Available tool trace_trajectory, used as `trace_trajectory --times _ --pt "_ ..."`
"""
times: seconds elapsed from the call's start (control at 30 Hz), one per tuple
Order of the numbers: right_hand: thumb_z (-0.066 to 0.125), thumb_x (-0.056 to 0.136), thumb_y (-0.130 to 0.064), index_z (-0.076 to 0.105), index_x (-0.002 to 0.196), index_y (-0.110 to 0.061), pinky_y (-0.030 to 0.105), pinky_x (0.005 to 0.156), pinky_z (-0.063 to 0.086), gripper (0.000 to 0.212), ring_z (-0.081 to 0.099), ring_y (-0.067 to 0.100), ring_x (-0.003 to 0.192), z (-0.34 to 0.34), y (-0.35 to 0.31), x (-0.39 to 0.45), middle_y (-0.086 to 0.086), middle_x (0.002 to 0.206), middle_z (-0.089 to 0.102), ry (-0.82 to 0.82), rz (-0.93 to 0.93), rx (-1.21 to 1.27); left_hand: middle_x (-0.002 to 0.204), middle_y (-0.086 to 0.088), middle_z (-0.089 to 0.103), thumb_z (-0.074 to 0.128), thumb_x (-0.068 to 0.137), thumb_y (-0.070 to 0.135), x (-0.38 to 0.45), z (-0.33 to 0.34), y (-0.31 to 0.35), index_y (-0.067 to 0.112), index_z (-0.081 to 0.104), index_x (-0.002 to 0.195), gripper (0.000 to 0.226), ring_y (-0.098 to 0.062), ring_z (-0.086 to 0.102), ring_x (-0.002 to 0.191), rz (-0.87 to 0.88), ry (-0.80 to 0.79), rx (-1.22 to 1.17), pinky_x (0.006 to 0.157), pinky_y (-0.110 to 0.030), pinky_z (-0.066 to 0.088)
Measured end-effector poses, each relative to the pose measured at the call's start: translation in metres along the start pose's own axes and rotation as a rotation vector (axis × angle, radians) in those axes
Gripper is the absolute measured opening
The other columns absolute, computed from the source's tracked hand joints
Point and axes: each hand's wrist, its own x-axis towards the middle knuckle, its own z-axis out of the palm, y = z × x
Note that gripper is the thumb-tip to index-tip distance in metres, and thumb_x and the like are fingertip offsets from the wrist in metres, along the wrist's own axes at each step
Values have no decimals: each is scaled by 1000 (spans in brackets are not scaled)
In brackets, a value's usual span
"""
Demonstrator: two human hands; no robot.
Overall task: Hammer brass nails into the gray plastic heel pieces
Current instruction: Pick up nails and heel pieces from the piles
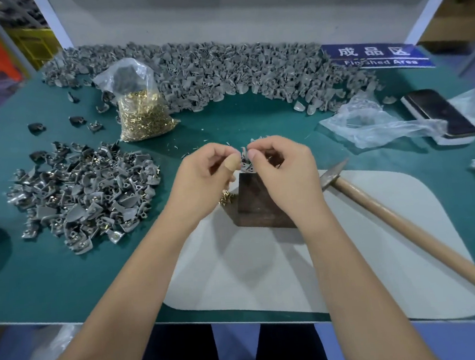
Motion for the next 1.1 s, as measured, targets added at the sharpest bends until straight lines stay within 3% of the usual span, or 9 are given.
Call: trace_trajectory --times 0.1,0.2,0.37,0.47,0.57,0.73,0.9,1.0,1.1 --pt "70 94 -10 79 98 -21 28 81 58 15 70 6 82 -7 1 12 -8 87 77 -31 65 116 85 -4 73 65 99 9 17 9 8 7 67 104 6 -12 66 71 -35 -45 -231 69 -24 55" --pt "70 94 -10 80 100 -19 34 73 57 14 65 7 72 -17 5 27 -2 82 77 -113 84 129 79 -4 73 66 98 7 36 13 10 7 59 109 13 -14 68 70 -28 -83 -243 71 -26 56" --pt "73 94 -16 79 97 -20 26 66 51 8 65 8 71 -26 14 50 -3 84 75 -104 80 125 92 -6 78 59 103 12 62 11 2 6 57 111 10 -17 71 73 -7 -167 -290 65 -26 56" --pt "64 94 -23 68 90 -25 37 64 52 6 65 24 70 -26 18 52 3 89 74 -29 67 140 100 6 76 57 104 21 70 1 -17 22 60 109 6 -12 63 73 104 -60 80 68 -27 51" --pt "51 88 -26 56 84 -17 50 66 48 12 56 40 73 -23 23 47 15 83 65 -80 28 84 98 22 64 62 99 32 70 -13 -35 39 63 107 10 -8 56 82 215 -129 551 72 -26 48" --pt "45 99 -35 51 81 -5 58 66 46 36 53 40 69 -23 27 44 22 75 56 -70 -3 -19 97 20 61 72 89 43 67 -20 -38 35 69 105 19 0 47 90 281 -285 651 80 -29 46" --pt "66 97 -20 70 90 -20 37 77 57 8 67 14 79 -24 29 44 -6 83 71 -76 -29 -39 95 19 60 73 91 37 66 -15 -33 32 69 100 11 -4 48 91 294 -314 658 83 -37 49" --pt "72 93 -12 73 93 -22 19 78 53 11 67 7 84 -25 30 44 -12 87 73 -95 -47 -37 94 21 62 63 97 39 62 -11 -29 40 58 102 7 3 57 82 266 -165 514 69 -19 46" --pt "75 89 -8 73 91 -27 14 77 49 19 68 6 85 -26 30 44 -15 88 74 -126 -28 -6 93 21 67 60 100 34 56 1 -24 38 52 101 8 1 64 82 237 -33 286 65 -10 41"
